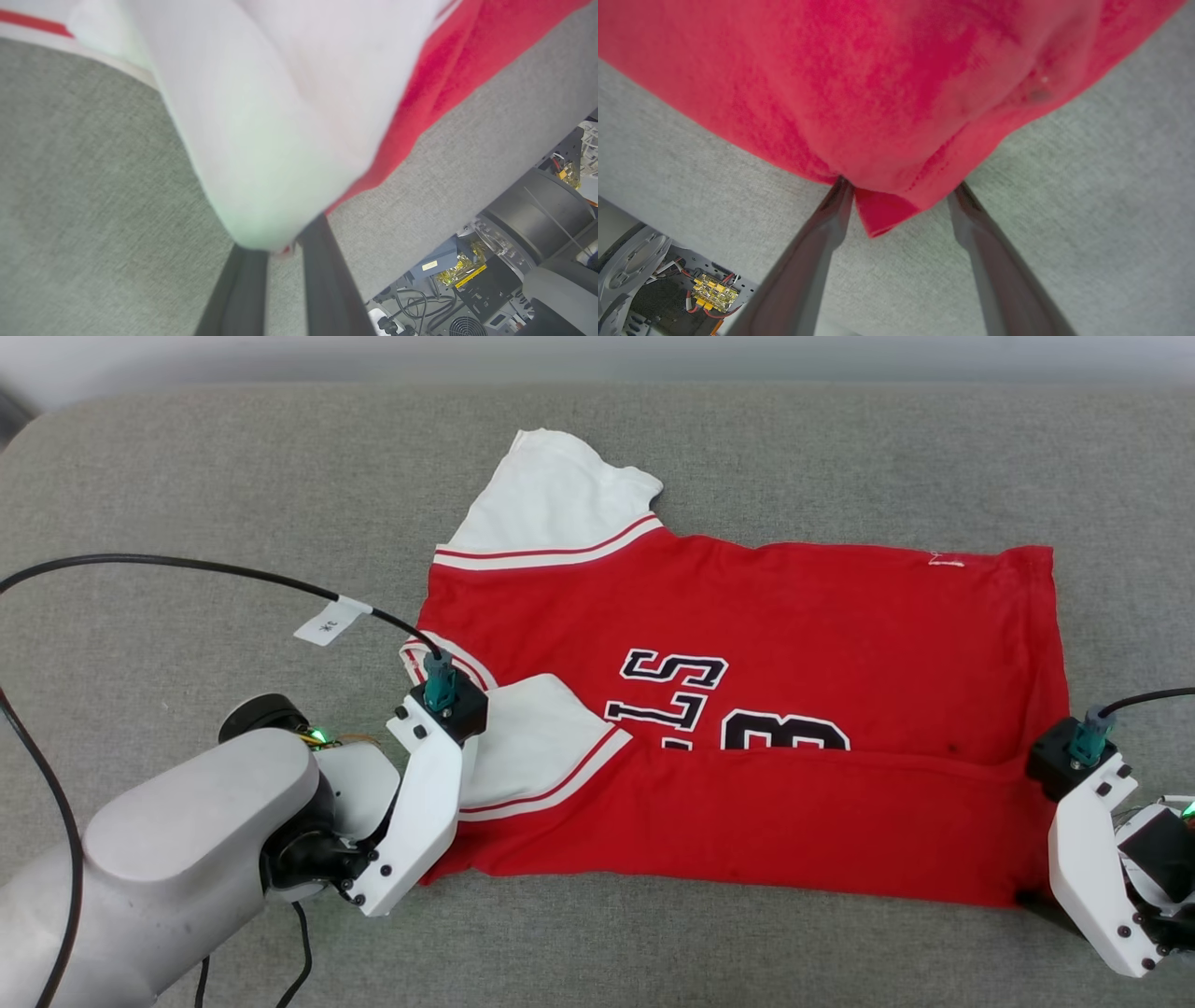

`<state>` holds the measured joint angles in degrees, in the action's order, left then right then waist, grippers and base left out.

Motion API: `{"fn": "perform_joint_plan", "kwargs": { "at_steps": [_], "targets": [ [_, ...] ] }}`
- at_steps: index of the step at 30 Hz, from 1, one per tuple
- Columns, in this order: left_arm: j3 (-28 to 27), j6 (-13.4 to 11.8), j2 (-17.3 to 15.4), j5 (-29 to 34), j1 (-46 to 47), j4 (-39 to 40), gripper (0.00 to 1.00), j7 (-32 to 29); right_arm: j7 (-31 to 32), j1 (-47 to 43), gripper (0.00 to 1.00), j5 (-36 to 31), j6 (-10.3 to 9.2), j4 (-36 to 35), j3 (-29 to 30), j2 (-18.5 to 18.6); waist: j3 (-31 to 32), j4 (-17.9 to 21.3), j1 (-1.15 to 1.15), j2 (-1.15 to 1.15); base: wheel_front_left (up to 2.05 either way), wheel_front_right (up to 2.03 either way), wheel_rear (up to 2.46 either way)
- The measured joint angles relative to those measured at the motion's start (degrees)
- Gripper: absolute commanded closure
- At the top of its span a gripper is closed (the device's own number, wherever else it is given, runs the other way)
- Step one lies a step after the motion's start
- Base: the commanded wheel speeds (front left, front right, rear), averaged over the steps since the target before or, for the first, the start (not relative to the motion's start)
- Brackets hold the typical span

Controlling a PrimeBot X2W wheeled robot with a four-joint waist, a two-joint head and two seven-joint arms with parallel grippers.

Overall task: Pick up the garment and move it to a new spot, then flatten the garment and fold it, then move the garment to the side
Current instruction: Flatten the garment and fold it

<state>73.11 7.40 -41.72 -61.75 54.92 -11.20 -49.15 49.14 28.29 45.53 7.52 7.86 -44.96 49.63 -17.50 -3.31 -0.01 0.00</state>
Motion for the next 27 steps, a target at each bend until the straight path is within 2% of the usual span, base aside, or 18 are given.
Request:
{"fn": "perform_joint_plan", "kwargs": {
  "at_steps": [1,2,8,13,22,27],
  "targets": [
    [0.1,0.0,-0.1,0.0,0.0,-0.1,1.0,0.2,-0.5,0.3,0.67,0.4,0.0,0.1,-0.6,0.2,0.1,0.1,0.0,0.0,0.0,0.0,0.0],
    [0.1,0.0,-0.2,0.0,-0.1,-0.2,1.0,0.4,-1.2,0.7,1.0,0.6,0.0,0.1,-1.4,0.4,0.2,0.1,0.0,0.0,0.0,0.0,0.0],
    [0.2,0.0,-0.9,-0.8,-2.9,-1.0,1.0,1.9,-6.4,2.0,1.0,2.7,0.0,-0.8,-3.4,1.8,3.4,0.9,0.01,0.0,0.0,0.0,0.0],
    [0.2,0.0,-1.8,-1.6,-5.3,0.5,1.0,2.4,-9.3,1.4,1.0,5.2,0.0,-4.4,-3.1,6.5,7.4,1.1,0.0,0.0,0.0,0.0,0.0],
    [0.3,0.0,-5.3,-1.5,-13.7,6.9,1.0,-0.1,-11.3,-9.2,1.0,8.7,0.0,-9.3,-2.0,13.3,12.0,0.8,0.0,0.0,0.0,0.0,0.0],
    [0.4,0.0,-5.6,-1.2,-17.4,7.5,1.0,0.3,-11.6,-14.9,1.0,8.8,0.0,-8.4,-1.4,13.1,11.4,0.8,0.0,0.0,0.0,0.0,0.0]
  ]
}}
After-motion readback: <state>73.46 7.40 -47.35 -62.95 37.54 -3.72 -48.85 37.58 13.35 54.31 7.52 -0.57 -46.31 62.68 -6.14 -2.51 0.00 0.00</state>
